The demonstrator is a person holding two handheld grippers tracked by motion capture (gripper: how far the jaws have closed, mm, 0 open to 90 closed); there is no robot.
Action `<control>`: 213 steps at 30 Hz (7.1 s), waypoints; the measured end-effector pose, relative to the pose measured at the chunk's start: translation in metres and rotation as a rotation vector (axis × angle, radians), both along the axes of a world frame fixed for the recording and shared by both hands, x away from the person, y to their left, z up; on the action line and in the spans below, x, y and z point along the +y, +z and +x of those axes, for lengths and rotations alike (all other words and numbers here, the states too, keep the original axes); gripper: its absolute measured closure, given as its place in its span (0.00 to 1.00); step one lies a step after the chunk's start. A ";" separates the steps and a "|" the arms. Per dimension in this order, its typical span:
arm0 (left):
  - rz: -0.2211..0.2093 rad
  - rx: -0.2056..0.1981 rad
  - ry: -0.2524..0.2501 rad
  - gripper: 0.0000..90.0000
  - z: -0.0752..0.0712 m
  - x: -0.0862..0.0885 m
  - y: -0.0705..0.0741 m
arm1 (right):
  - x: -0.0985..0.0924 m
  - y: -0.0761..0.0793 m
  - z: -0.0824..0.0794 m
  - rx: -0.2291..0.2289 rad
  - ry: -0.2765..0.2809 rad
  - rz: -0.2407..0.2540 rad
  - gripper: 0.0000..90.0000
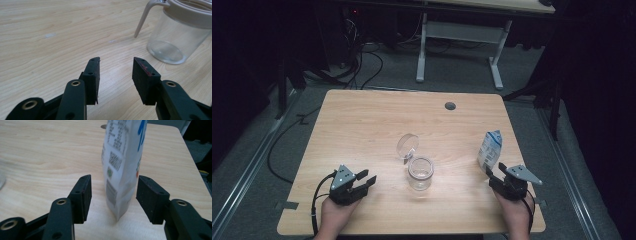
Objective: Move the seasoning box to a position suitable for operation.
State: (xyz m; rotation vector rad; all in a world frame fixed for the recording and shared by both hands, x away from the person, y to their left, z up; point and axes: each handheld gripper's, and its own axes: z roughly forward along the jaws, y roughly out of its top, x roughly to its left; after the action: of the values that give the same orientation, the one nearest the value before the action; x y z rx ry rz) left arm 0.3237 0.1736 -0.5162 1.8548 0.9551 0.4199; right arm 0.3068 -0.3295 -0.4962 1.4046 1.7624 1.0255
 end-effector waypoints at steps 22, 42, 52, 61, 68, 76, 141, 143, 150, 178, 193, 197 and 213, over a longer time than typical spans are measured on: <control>-0.018 -0.019 0.037 0.63 -0.013 0.016 -0.001 | 0.000 0.011 0.029 -0.060 -0.009 -0.011 0.81; -0.007 -0.036 0.015 0.60 -0.016 0.013 -0.004 | 0.006 0.015 0.027 -0.057 0.031 0.013 1.00; -0.011 -0.050 0.014 0.60 -0.017 0.014 -0.003 | 0.018 0.019 0.017 -0.050 0.093 0.066 1.00; -0.015 -0.056 0.008 0.60 -0.017 0.014 -0.002 | 0.031 0.027 0.006 -0.062 0.145 0.108 1.00; -0.018 -0.063 0.001 0.60 -0.018 0.013 -0.002 | 0.044 0.027 0.003 -0.060 0.187 0.114 1.00; 0.007 -0.078 -0.020 0.62 -0.020 0.005 -0.003 | 0.056 0.031 -0.001 -0.072 0.217 0.108 1.00; -0.055 -0.135 -0.218 0.56 -0.010 -0.054 -0.001 | 0.095 0.089 0.016 0.516 0.292 -0.170 1.00; -0.054 -0.136 -0.219 0.56 -0.011 -0.054 -0.001 | 0.095 0.090 0.017 0.535 0.298 -0.183 1.00; -0.051 -0.136 -0.225 0.55 -0.012 -0.056 -0.001 | 0.096 0.097 0.021 0.593 0.309 -0.216 1.00; -0.028 -0.139 -0.249 0.55 -0.016 -0.060 -0.003 | 0.103 0.108 0.032 0.746 0.315 -0.272 1.00; -0.005 -0.158 -0.313 0.54 -0.025 -0.075 -0.007 | 0.105 0.117 0.030 0.755 0.279 -0.275 1.00; -0.016 -0.166 -0.340 0.54 -0.031 -0.083 -0.010 | 0.107 0.121 0.028 0.748 0.284 -0.270 1.00; -0.011 -0.195 -0.468 0.55 -0.043 -0.118 -0.009 | 0.126 0.135 0.024 0.761 0.298 -0.279 1.00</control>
State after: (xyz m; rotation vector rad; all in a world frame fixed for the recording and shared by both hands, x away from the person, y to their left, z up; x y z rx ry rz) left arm 0.2807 0.0553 -0.5252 1.9138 0.3730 0.2981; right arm 0.3305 -0.2039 -0.3616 1.4789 2.6014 0.3447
